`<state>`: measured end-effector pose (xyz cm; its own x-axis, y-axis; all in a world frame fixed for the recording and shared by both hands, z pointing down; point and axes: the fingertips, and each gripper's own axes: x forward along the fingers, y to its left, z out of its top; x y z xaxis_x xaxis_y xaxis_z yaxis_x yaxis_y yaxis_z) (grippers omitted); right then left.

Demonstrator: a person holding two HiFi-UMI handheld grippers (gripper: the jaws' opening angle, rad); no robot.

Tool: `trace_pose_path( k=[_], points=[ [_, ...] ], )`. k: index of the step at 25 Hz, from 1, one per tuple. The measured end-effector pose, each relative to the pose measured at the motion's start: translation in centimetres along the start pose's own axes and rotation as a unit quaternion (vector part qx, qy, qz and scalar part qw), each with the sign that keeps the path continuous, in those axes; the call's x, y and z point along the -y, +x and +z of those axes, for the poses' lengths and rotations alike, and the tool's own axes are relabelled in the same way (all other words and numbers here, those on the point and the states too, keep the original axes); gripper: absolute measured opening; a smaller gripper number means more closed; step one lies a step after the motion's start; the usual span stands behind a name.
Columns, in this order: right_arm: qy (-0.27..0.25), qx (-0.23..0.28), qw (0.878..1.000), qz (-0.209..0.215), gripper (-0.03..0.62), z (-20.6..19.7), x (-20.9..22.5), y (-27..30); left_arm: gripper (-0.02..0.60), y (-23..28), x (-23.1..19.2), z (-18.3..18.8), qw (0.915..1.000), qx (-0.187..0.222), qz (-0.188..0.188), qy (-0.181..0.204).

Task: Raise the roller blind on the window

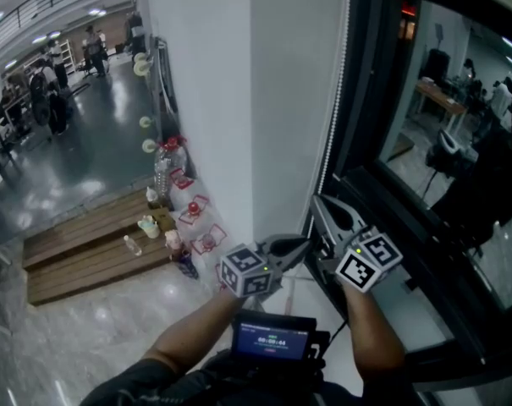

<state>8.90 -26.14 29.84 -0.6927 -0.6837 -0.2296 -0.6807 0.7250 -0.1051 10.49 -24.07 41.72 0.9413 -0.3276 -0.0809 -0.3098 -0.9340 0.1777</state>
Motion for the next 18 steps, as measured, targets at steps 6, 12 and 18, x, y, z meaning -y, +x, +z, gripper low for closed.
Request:
trace_pose_path(
  k=[6, 12, 18],
  points=[
    [0.002, -0.002, 1.0, -0.003, 0.008, -0.7, 0.4, 0.0, -0.003, 0.1, -0.6, -0.8, 1.0, 0.001, -0.003, 0.003],
    [0.005, 0.0, 1.0, -0.005, 0.008, -0.8, 0.6, 0.0, 0.005, -1.1, -2.2, 0.1, 0.9997, -0.005, 0.023, -0.003],
    [0.006, 0.001, 1.0, -0.002, 0.008, -0.8, 0.2, 0.2, 0.082, -5.1, -3.7, 6.8, 0.9965, 0.063, 0.053, -0.017]
  ],
)
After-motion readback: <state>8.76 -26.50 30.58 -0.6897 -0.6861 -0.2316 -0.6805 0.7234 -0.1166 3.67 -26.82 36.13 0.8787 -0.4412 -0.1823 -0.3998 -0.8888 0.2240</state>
